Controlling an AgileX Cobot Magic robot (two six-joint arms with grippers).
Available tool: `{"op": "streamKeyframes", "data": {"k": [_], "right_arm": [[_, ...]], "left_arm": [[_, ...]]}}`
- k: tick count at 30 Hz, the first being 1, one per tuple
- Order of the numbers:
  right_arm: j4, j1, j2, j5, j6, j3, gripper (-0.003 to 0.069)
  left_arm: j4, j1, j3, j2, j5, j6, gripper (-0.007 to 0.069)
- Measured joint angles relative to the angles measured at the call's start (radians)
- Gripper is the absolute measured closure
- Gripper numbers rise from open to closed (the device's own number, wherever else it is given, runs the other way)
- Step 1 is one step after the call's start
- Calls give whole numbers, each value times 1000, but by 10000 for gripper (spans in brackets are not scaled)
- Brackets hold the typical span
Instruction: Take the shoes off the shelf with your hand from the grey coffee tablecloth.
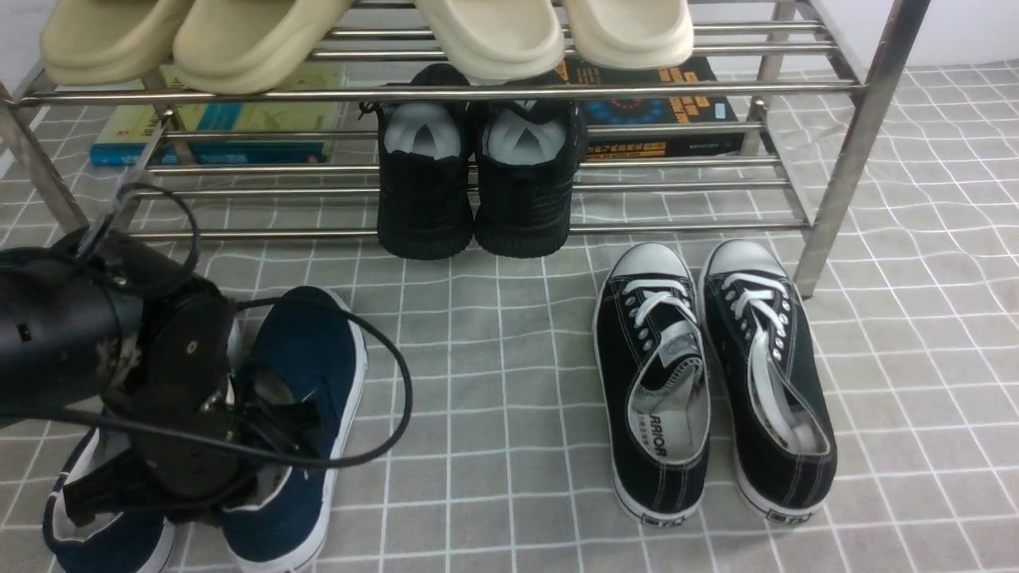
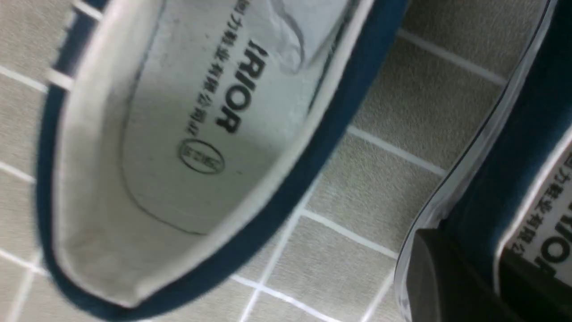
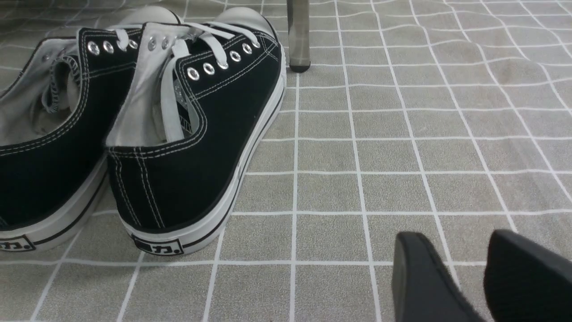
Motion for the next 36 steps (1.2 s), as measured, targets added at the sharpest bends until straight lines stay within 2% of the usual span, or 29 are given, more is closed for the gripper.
{"op": "streamKeyframes", "data": {"k": [7,13,15,17,19,21,22,23,25,27,31,33,36], "right_arm": [[0,0,0,0,0,0,420],[0,0,0,0,0,0,420],[0,0,0,0,0,0,420],[0,0,0,0,0,0,420],[0,0,0,0,0,0,420],[0,0,0,0,0,0,420],[0,0,0,0,0,0,420],[0,0,0,0,0,0,420],[0,0,0,0,0,0,420],[0,0,0,0,0,0,420],[0,0,0,0,0,0,420],[0,0,0,0,0,0,420],[0,0,0,0,0,0,420]], "left_arm": [[18,0,2,0,-10,-1,562],[37,0,2,-47,2,16,400],[36,0,-10,-88,33,58,361],[22,0,-47,-152,92,162,343],[10,0,-64,-193,127,224,354],[-22,0,-83,-292,193,351,412],[-24,0,-83,-292,193,361,419],[-49,0,-79,-359,230,444,480],[-82,0,-62,-437,255,526,557],[-130,0,-14,-533,257,629,609],[-212,0,67,-660,181,682,623],[-282,0,135,-748,37,692,623],[-311,0,170,-802,-49,693,623]]}}
